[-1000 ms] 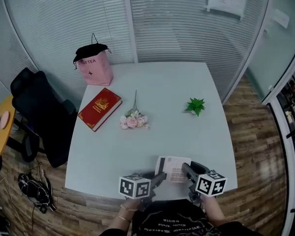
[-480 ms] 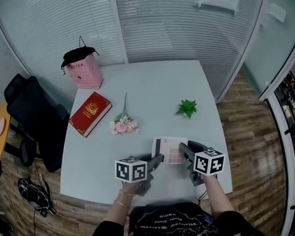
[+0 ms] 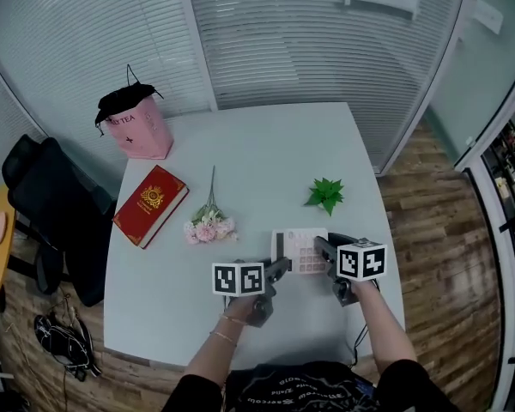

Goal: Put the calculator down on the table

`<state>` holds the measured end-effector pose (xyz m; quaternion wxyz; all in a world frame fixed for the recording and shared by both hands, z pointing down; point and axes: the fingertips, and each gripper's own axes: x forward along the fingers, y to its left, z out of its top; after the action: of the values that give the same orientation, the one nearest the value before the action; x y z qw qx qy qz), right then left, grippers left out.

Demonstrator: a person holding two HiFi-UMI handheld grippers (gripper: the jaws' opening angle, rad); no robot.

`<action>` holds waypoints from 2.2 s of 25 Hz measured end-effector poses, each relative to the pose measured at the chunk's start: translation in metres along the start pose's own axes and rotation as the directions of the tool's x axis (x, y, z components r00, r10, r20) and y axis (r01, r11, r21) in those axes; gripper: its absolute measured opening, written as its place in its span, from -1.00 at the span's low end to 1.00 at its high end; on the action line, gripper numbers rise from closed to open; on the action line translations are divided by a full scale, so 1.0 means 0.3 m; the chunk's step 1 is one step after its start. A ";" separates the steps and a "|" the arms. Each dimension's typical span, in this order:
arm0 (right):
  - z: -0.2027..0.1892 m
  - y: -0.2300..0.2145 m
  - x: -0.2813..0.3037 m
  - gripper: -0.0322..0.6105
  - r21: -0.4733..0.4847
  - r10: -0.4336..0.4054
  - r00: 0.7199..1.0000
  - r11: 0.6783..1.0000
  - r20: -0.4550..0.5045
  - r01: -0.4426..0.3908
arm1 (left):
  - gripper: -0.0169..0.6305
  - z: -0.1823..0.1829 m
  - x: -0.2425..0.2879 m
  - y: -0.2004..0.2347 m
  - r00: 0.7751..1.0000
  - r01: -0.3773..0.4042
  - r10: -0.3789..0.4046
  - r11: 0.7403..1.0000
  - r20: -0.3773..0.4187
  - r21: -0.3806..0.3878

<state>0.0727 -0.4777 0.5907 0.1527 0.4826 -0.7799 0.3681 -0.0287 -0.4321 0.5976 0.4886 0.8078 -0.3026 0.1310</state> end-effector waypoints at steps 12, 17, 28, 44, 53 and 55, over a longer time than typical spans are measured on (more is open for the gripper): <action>-0.082 -0.210 0.159 -0.45 0.125 -0.055 0.990 0.990 -0.133 0.071 | -0.68 0.002 0.207 0.130 0.984 -0.067 0.062 0.997 -0.165 -0.024; -0.116 -0.265 0.183 -0.44 0.110 -0.084 0.980 0.988 -0.179 0.105 | -0.68 -0.018 0.266 0.157 0.977 -0.077 0.062 0.995 -0.202 -0.068; -0.137 -0.293 0.199 -0.41 0.063 -0.126 0.973 0.988 -0.194 0.140 | -0.68 -0.019 0.287 0.169 0.977 -0.109 0.081 0.985 -0.198 -0.132; -0.016 -0.175 0.111 0.31 -0.141 -0.084 0.996 0.986 0.015 0.086 | 0.06 0.042 0.192 0.105 0.979 -0.199 0.200 0.980 -0.049 0.019; 0.054 0.036 -0.071 0.28 -0.313 -0.001 0.987 0.948 0.161 0.052 | 0.06 0.042 -0.003 -0.042 0.975 -0.219 0.201 0.948 0.100 0.229; 0.057 0.078 -0.117 0.28 -0.340 0.008 0.983 0.939 0.183 0.056 | 0.06 0.030 -0.052 -0.087 0.974 -0.210 0.182 0.947 0.132 0.244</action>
<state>0.0715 -0.4615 0.5482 0.1677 0.4895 -0.8369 0.1787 -0.0257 -0.4253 0.5668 0.3474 0.8360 -0.3878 0.1732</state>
